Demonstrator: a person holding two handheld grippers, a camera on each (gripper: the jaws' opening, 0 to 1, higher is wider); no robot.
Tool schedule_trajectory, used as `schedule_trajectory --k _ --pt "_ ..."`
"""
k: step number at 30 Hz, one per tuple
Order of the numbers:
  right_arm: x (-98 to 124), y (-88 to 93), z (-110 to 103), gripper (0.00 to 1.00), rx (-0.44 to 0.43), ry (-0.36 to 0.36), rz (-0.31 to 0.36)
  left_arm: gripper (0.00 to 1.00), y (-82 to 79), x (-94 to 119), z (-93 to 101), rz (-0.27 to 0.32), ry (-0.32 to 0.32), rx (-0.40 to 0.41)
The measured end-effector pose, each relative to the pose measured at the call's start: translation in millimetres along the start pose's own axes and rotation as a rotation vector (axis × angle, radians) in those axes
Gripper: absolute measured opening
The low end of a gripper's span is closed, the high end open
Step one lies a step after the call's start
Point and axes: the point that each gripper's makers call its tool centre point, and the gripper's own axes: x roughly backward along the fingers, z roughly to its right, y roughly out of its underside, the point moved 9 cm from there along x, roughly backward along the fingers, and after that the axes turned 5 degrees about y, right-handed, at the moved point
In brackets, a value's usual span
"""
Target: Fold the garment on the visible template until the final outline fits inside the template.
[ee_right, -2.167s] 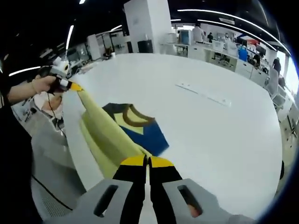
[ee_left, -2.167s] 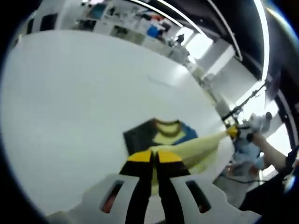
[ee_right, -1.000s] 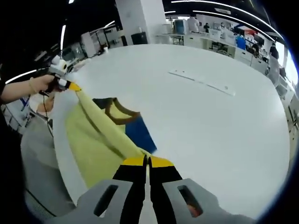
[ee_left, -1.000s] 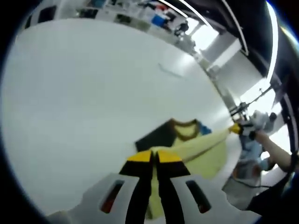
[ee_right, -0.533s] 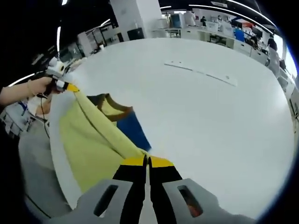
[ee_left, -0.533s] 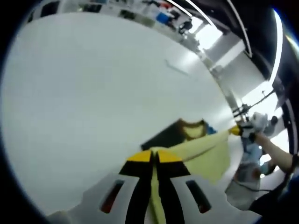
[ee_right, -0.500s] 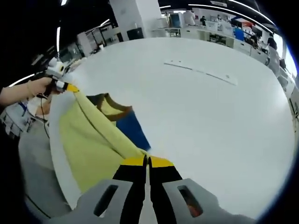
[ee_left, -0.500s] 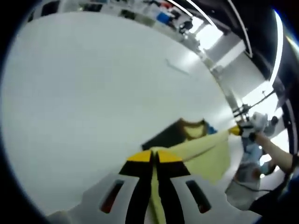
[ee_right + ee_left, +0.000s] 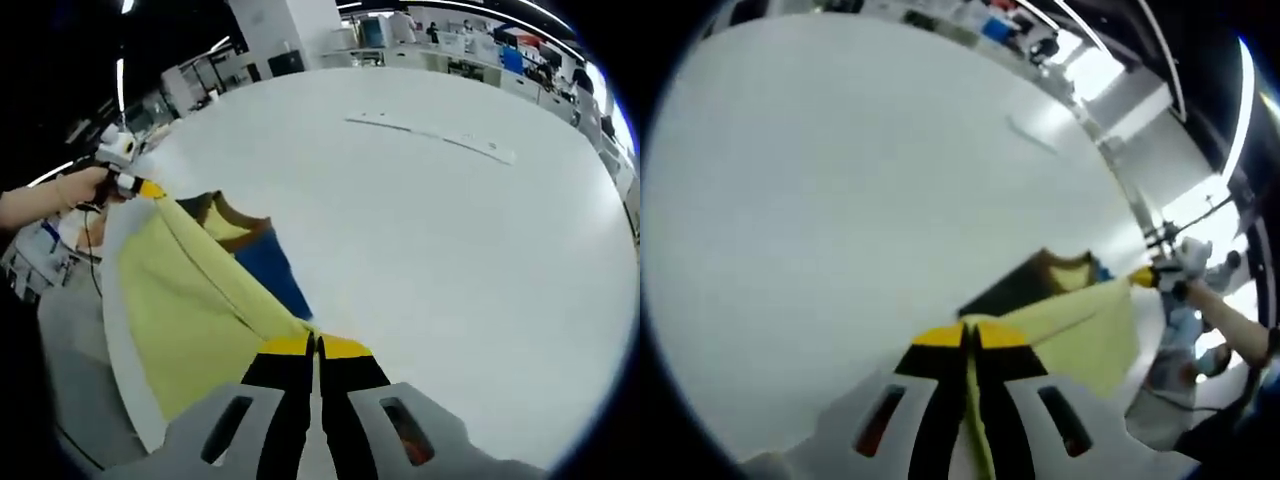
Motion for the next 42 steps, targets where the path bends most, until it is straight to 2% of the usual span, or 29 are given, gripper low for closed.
schedule_trajectory --k 18,38,42 --pt "-13.2 4.7 3.9 0.02 0.003 -0.005 -0.037 0.0 -0.5 -11.1 -7.8 -0.022 -0.008 0.011" --pt "-15.4 4.9 3.3 0.02 0.003 0.004 -0.051 0.0 -0.7 -15.0 -10.6 -0.042 -0.017 0.0" --pt "-15.1 3.9 3.5 0.03 0.024 0.005 -0.049 0.0 -1.5 -14.2 -10.4 -0.04 -0.013 -0.005"
